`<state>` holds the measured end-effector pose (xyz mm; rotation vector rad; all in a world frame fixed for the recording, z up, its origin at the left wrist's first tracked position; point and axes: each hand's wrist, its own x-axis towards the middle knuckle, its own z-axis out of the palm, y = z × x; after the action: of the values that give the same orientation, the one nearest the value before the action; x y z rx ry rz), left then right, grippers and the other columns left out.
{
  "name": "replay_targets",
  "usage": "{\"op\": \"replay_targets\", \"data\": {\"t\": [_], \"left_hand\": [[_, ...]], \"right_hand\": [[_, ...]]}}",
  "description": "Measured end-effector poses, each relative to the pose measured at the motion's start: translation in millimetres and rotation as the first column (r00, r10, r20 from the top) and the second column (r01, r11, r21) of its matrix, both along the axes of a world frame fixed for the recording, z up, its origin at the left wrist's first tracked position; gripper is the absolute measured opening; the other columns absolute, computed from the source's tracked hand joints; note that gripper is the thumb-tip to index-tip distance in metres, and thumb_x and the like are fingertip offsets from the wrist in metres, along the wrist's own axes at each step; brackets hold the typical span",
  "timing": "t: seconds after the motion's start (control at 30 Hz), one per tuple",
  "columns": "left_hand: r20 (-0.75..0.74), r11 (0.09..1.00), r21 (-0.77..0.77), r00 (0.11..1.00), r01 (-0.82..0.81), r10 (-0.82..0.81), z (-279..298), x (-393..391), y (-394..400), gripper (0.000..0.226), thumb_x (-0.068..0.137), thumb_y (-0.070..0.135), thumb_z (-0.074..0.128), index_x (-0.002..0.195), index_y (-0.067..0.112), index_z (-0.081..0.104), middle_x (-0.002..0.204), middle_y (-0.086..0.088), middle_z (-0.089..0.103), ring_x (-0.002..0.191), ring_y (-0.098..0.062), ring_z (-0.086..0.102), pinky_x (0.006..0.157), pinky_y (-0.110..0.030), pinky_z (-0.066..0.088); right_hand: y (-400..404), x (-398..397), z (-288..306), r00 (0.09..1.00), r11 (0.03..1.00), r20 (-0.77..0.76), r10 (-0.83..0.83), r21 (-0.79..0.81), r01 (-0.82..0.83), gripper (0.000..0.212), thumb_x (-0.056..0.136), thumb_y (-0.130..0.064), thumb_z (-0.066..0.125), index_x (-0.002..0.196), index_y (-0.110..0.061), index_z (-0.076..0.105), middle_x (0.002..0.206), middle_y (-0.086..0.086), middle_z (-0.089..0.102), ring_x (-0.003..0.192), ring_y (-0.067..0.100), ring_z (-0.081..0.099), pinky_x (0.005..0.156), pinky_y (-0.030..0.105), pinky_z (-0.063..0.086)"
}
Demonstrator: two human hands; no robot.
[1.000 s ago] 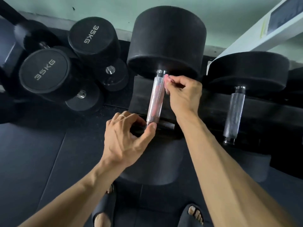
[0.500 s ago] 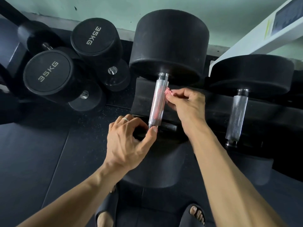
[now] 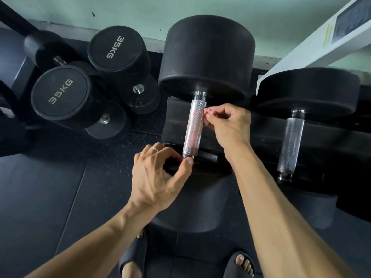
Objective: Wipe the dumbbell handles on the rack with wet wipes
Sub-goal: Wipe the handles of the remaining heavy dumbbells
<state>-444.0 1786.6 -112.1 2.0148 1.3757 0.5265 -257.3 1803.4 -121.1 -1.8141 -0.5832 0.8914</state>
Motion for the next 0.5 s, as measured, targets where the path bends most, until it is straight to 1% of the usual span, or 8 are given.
{"op": "replay_targets", "data": {"t": [0.07,0.1,0.2,0.23,0.33,0.4,0.43,0.5], "left_hand": [[-0.003,1.0,-0.004,1.0,-0.001,0.001,0.4,-0.1,-0.1,0.049,0.08,0.063,0.046,0.066,0.022,0.066,0.071,0.015,0.053,0.075,-0.011,0.051,0.075,-0.037,0.041],[-0.005,1.0,-0.006,1.0,-0.002,0.001,0.5,0.2,0.3,0.049,0.08,0.063,0.046,0.066,0.022,0.066,0.071,0.015,0.053,0.075,-0.011,0.051,0.075,-0.037,0.041],[-0.011,1.0,-0.007,1.0,-0.006,0.006,1.1,0.6,0.2,0.048,0.08,0.063,0.046,0.066,0.022,0.066,0.072,0.013,0.054,0.075,-0.012,0.051,0.076,-0.038,0.042],[-0.011,1.0,-0.005,1.0,-0.007,0.007,0.9,0.4,-0.3,0.048,0.081,0.062,0.046,0.066,0.022,0.066,0.072,0.013,0.054,0.075,-0.011,0.051,0.076,-0.038,0.043],[0.005,1.0,-0.005,1.0,-0.013,0.013,0.3,0.1,-0.9,0.044,0.08,0.061,0.047,0.065,0.024,0.064,0.07,0.014,0.054,0.075,-0.006,0.051,0.076,-0.036,0.041],[0.0,1.0,-0.007,1.0,-0.011,0.011,-0.1,0.2,-0.5,0.042,0.08,0.061,0.047,0.064,0.025,0.063,0.07,0.014,0.053,0.075,-0.005,0.05,0.076,-0.035,0.039],[-0.006,1.0,-0.008,1.0,-0.009,0.008,-0.2,0.1,-0.9,0.043,0.08,0.061,0.047,0.064,0.025,0.063,0.07,0.014,0.053,0.075,-0.007,0.05,0.076,-0.035,0.039],[-0.012,1.0,-0.004,1.0,-0.01,0.01,0.6,0.1,-0.7,0.044,0.08,0.062,0.046,0.065,0.024,0.064,0.071,0.013,0.053,0.075,-0.01,0.051,0.077,-0.035,0.039]], "right_hand": [[-4.5,-5.5,-1.8,1.0,1.0,0.023,0.003,-0.017,-0.003,0.01,0.083,-0.009,0.079,0.078,-0.017,0.076,0.08,-0.004,0.075,0.081,0.013,0.074,0.082,0.035,0.061],[-13.5,-7.7,-1.3,0.998,0.997,0.039,0.057,-0.05,-0.055,0.006,0.083,-0.011,0.08,0.08,-0.015,0.076,0.081,-0.004,0.075,0.081,0.012,0.073,0.082,0.033,0.061],[-33.0,-10.2,4.2,0.966,0.963,0.094,0.241,-0.149,-0.226,0.005,0.08,-0.011,0.082,0.079,-0.013,0.077,0.078,-0.005,0.075,0.076,0.009,0.072,0.08,0.029,0.061],[-28.8,-8.9,4.7,0.968,0.968,0.109,0.228,-0.131,-0.213,0.007,0.08,-0.009,0.081,0.077,-0.013,0.076,0.076,-0.005,0.075,0.074,0.008,0.073,0.079,0.03,0.061],[-4.2,-6.2,0.5,0.992,1.0,0.126,0.024,0.013,-0.026,0.012,0.082,-0.006,0.079,0.074,-0.013,0.073,0.075,-0.001,0.074,0.07,0.012,0.073,0.074,0.034,0.062],[-1.7,-9.6,-3.9,0.994,1.0,0.105,-0.02,0.022,0.018,0.011,0.084,-0.008,0.078,0.076,-0.014,0.073,0.078,-0.002,0.073,0.074,0.013,0.073,0.076,0.032,0.062],[-8.9,-11.0,-4.4,0.995,1.0,0.101,0.015,-0.02,-0.013,0.011,0.084,-0.01,0.079,0.075,-0.015,0.073,0.08,-0.004,0.073,0.076,0.011,0.073,0.077,0.029,0.061],[-30.3,-11.4,-1.0,0.978,0.973,0.088,0.188,-0.149,-0.174,0.014,0.081,-0.009,0.08,0.072,-0.017,0.072,0.08,-0.005,0.075,0.08,0.007,0.072,0.08,0.024,0.058]]}}
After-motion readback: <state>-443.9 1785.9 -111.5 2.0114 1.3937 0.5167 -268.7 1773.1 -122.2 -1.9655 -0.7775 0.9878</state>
